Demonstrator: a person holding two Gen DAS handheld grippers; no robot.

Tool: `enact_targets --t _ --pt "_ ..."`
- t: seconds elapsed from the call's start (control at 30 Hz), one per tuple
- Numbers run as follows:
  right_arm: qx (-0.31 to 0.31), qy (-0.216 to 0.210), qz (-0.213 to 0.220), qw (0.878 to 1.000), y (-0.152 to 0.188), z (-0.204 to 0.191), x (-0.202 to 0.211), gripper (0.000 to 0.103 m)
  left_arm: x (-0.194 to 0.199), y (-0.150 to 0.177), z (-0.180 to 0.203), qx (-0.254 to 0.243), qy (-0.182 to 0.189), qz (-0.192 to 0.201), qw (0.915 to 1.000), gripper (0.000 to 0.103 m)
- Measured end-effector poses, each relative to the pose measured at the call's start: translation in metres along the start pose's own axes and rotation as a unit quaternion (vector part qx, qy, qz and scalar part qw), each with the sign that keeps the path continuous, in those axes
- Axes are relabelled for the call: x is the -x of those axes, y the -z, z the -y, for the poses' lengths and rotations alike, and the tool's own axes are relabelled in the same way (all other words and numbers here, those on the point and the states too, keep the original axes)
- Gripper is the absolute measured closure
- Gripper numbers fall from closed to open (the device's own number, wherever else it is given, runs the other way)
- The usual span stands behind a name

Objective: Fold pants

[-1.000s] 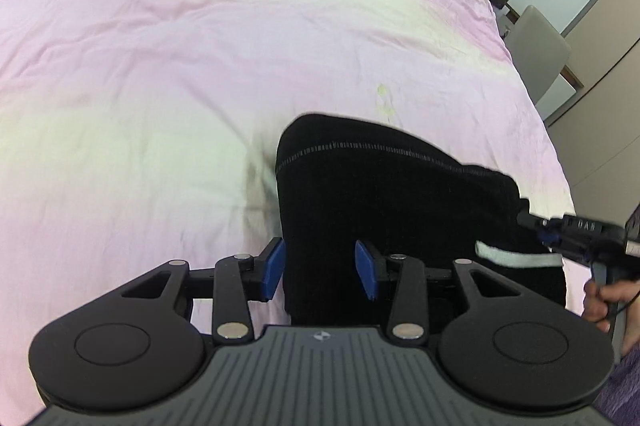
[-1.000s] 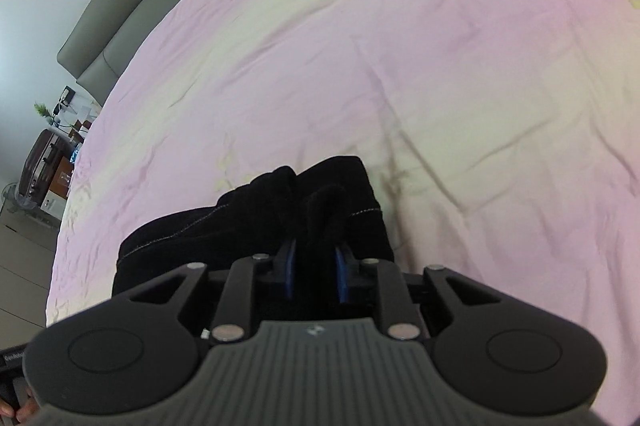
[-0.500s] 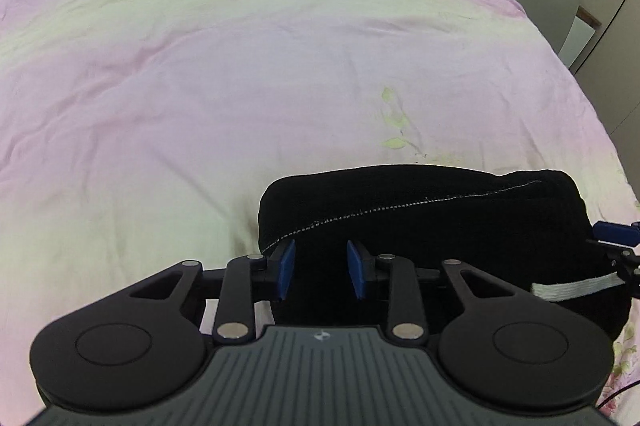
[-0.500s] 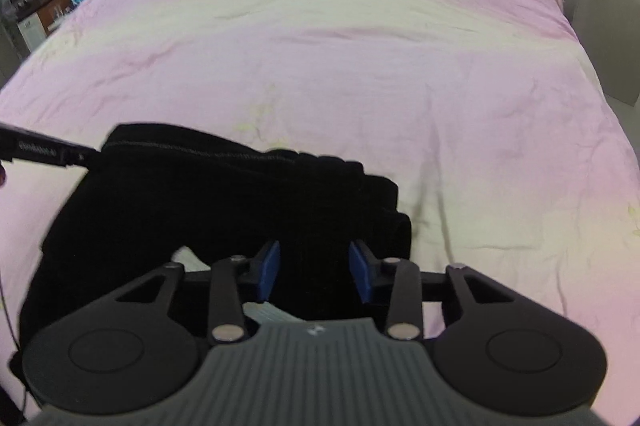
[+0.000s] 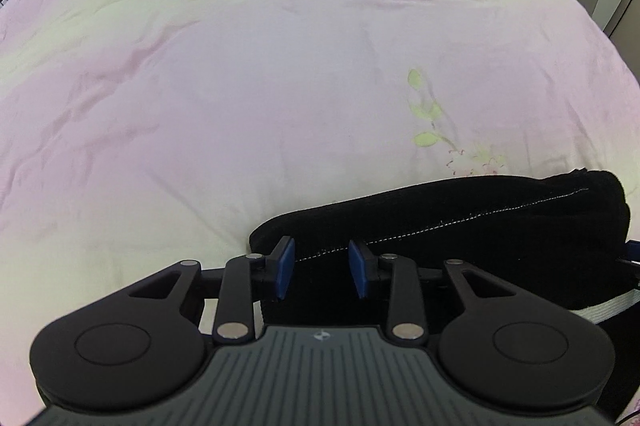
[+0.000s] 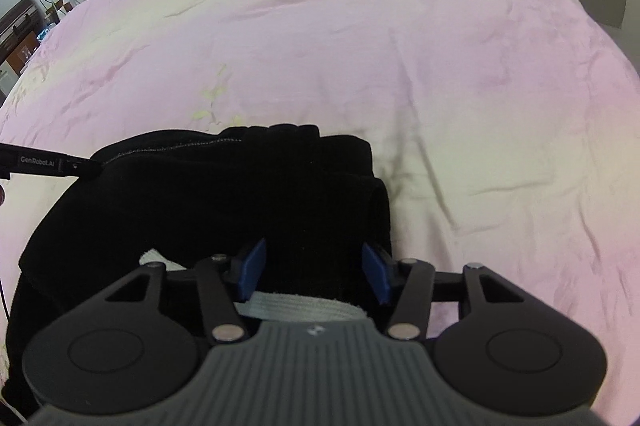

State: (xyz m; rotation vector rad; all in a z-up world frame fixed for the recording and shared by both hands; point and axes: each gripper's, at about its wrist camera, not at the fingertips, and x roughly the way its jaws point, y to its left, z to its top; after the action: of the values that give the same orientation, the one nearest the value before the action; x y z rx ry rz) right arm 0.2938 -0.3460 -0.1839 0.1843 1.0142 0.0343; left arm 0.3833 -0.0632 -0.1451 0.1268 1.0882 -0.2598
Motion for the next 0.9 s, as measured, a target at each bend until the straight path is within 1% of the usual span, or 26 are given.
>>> enact_targets --t 0.07,0.13,0.2,0.3,0.37,0.4,0.43,0.5,0.57,0.63,0.7,0.8,0.9 --pt "0.02 0.01 0.028 0.999 0.005 -0.009 0.02 0.053 0.027 0.009 -0.004 0.007 0.004 0.022 0.9997 0.066" --pt "0.036 0.014 0.054 0.998 0.016 -0.019 0.043 0.053 0.054 0.028 -0.006 0.003 0.005 0.041 0.9991 0.066" --pt "0.045 0.017 0.077 0.996 0.031 -0.028 0.063 0.053 0.076 0.051 -0.003 -0.002 0.008 0.049 0.9988 0.066" --pt "0.053 0.022 0.097 0.994 0.057 -0.038 0.083 0.054 0.099 0.093 0.008 -0.008 0.017 0.058 0.9981 0.066" --pt "0.053 0.025 0.1 0.993 0.075 -0.041 0.089 0.059 0.107 0.117 0.016 -0.007 0.023 0.066 0.9976 0.066" --pt "0.055 0.027 0.098 0.993 0.083 -0.043 0.088 0.064 0.108 0.128 0.019 -0.011 0.023 0.069 0.9973 0.069" --pt "0.058 0.028 0.091 0.994 0.09 -0.044 0.086 0.066 0.107 0.137 0.021 -0.01 0.02 0.07 0.9973 0.069" --pt "0.062 0.04 0.084 0.994 0.102 -0.044 0.079 0.066 0.097 0.152 0.021 0.015 0.03 0.052 0.9981 0.07" --pt "0.07 0.054 0.075 0.993 0.112 -0.042 0.068 0.066 0.087 0.163 0.017 0.039 0.037 0.045 0.9976 0.07" --pt "0.055 0.053 0.06 0.995 0.118 -0.036 0.056 0.066 0.071 0.17 0.013 0.056 0.038 0.024 0.9974 0.07" --pt "0.037 0.04 0.047 0.997 0.121 -0.026 0.046 0.066 0.056 0.179 0.013 0.061 0.039 0.012 0.9973 0.07" --pt "0.022 0.021 0.034 0.999 0.119 -0.015 0.041 0.066 0.046 0.182 0.014 0.053 0.033 0.011 0.998 0.069" --pt "0.025 0.014 0.029 0.999 0.11 -0.015 0.049 0.066 0.056 0.173 0.012 0.047 0.039 0.0 0.9981 0.069"
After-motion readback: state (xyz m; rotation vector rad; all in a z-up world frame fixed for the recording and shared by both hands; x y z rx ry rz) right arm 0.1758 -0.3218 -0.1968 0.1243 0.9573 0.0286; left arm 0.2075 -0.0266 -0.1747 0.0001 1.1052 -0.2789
